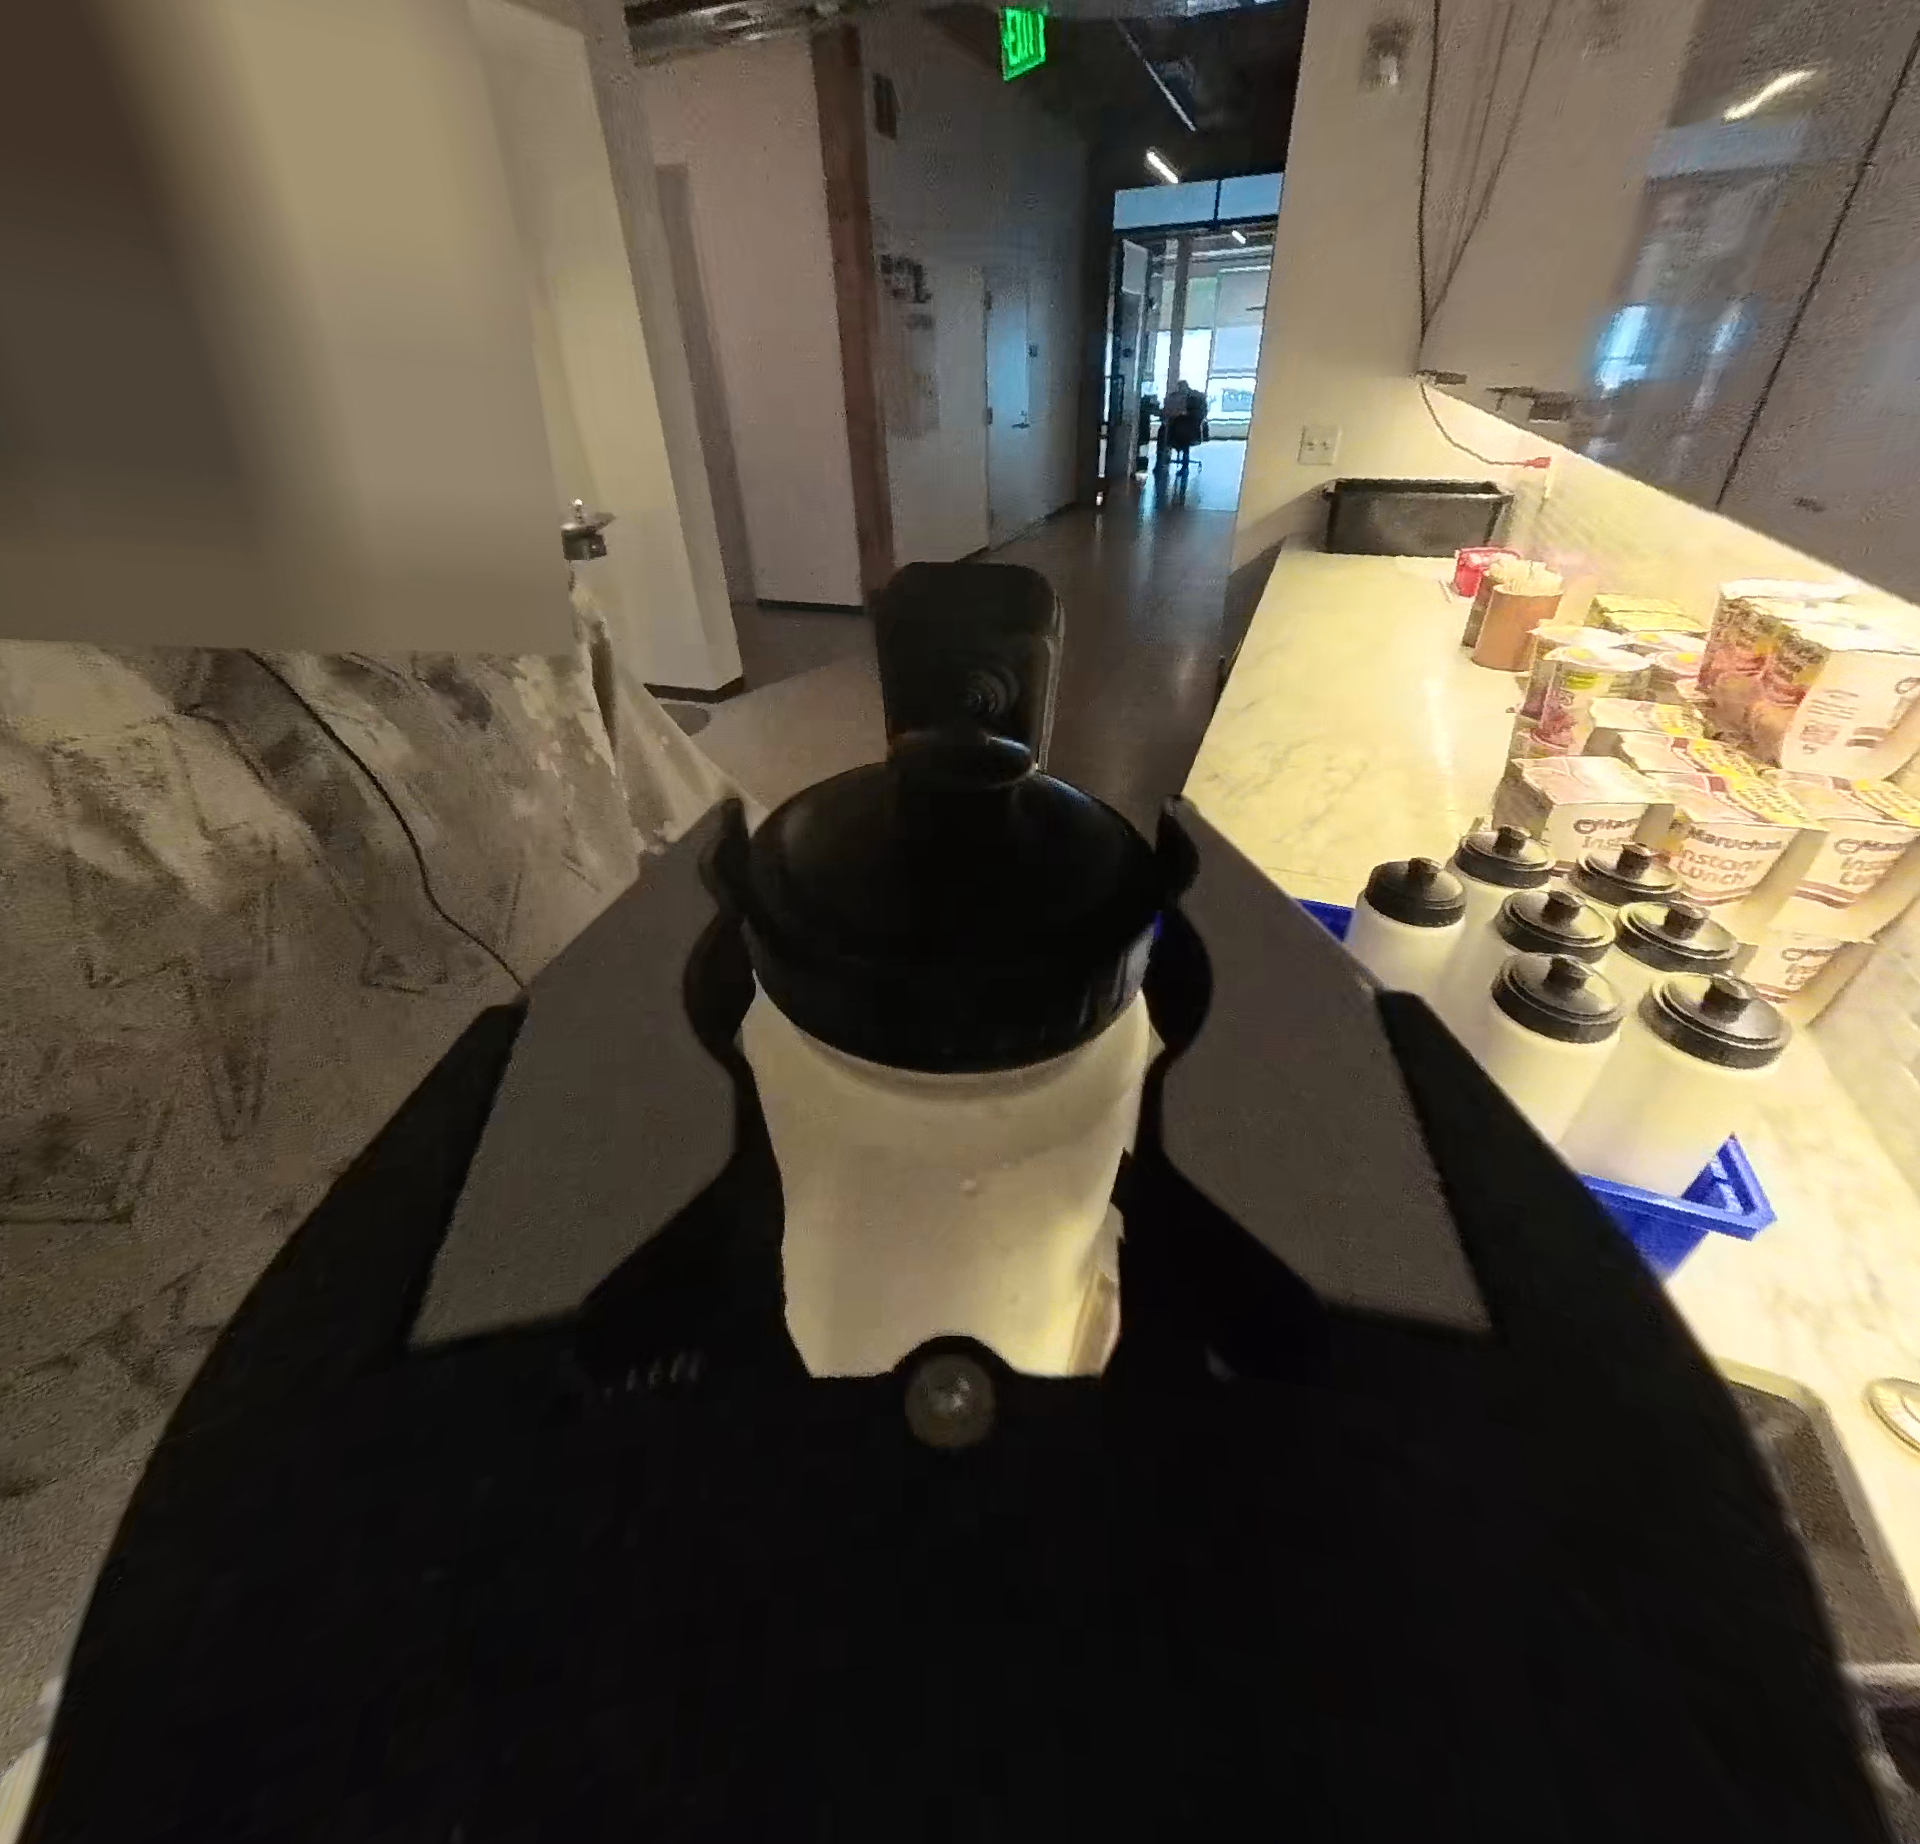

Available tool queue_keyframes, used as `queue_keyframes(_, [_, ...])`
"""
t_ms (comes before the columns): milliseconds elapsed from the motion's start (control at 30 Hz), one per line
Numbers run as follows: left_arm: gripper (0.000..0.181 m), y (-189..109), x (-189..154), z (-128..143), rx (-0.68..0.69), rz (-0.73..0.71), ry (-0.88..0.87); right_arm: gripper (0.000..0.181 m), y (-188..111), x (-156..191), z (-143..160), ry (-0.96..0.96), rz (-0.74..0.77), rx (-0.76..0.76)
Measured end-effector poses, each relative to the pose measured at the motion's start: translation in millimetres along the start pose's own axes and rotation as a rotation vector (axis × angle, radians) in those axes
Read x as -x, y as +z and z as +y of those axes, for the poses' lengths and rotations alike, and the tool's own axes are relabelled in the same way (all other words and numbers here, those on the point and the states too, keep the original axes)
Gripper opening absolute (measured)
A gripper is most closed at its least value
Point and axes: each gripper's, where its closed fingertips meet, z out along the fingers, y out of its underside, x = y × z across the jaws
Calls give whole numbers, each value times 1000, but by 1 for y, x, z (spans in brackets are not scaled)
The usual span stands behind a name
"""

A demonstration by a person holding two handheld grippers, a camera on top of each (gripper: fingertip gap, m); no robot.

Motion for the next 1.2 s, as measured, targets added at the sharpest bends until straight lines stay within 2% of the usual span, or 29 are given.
queue_keyframes(133, [102, -2, 7, 5, 22, -42, -9, 77, 0, -10, 5, -33, 139, 3])
queue_keyframes(333, [102, -7, 33, 22, 64, -223, 16, 78, -4, -33, 21, -90, 505, 31])
queue_keyframes(400, [102, -8, 37, 27, 71, -259, 36, 78, -5, -34, 26, -66, 528, 39])
queue_keyframes(533, [102, -5, 39, 34, 97, -274, 48, 77, -8, -34, 33, 0, 475, 73])
queue_keyframes(700, [102, 1, 35, 38, 99, -241, 34, 77, -13, -30, 38, 1, 391, 83])
queue_keyframes(767, [102, 3, 35, 38, 92, -238, 18, 77, -14, -33, 37, 16, 406, 64])
queue_keyframes(900, [102, 3, 44, 39, 92, -299, 34, 78, -17, -42, 40, 2, 531, 77])
queue_keyframes(1067, [103, 0, 65, 47, 91, -425, 62, 78, -23, -60, 50, 20, 804, 88])
queue_keyframes(1200, [103, 1, 72, 56, 78, -466, 50, 78, -29, -68, 59, 25, 965, 63])
